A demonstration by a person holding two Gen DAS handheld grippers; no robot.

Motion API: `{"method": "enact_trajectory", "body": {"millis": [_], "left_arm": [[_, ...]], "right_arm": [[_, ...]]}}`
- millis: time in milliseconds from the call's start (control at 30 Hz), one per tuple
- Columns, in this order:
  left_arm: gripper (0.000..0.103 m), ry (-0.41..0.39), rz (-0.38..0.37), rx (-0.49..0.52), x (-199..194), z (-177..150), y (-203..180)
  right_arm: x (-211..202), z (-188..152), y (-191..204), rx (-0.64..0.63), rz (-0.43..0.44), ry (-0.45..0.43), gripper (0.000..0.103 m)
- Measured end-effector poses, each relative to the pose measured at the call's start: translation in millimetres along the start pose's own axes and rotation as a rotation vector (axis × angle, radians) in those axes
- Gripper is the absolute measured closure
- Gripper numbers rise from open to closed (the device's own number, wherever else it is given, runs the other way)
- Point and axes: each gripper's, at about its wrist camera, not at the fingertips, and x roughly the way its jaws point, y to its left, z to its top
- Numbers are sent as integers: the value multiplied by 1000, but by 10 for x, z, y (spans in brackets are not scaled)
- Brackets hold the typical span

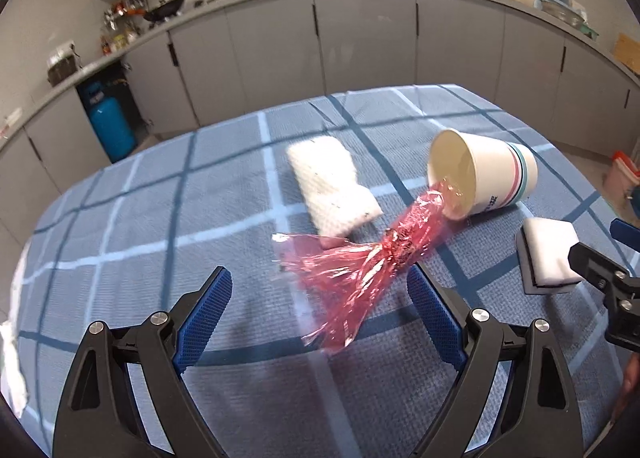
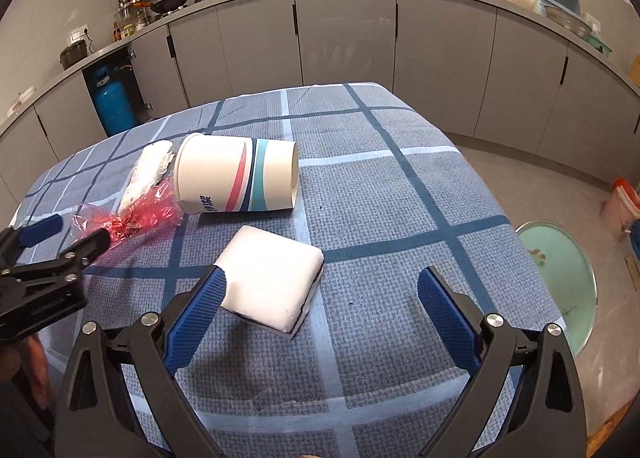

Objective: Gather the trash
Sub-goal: 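Grasp the pink cellophane wrapper with left gripper while right gripper grasps white sponge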

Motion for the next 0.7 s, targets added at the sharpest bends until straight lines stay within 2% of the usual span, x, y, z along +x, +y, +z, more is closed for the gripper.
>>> {"method": "enact_trajectory", "body": {"millis": [167, 200, 233, 267, 333, 500, 567, 700], "left_arm": [[16, 10, -5, -4, 47, -24, -6], [20, 10, -6, 7, 37, -44, -23], [32, 10, -7, 11, 28, -57, -27], [39, 16, -16, 16, 26, -70, -33], [69, 33, -39, 27, 32, -100, -48], [78, 35, -52, 45, -43, -137, -62], [86, 25, -51, 42, -118, -148, -53], [90, 0, -30, 32, -243, -168, -6]], "right_arm": [[-14, -8, 43, -5, -2, -8, 8], [-11, -14, 54, -6, 0, -5, 8], [-4, -23, 69, -7, 1, -1, 8], [-1, -30, 89, -11, 1, 0, 8], [2, -35, 134, -18, 3, 3, 8], [-9, -12, 200, -25, 5, 0, 8], [0, -3, 230, -30, 7, 4, 7], [70, -9, 327, -51, -1, 25, 7]]}}
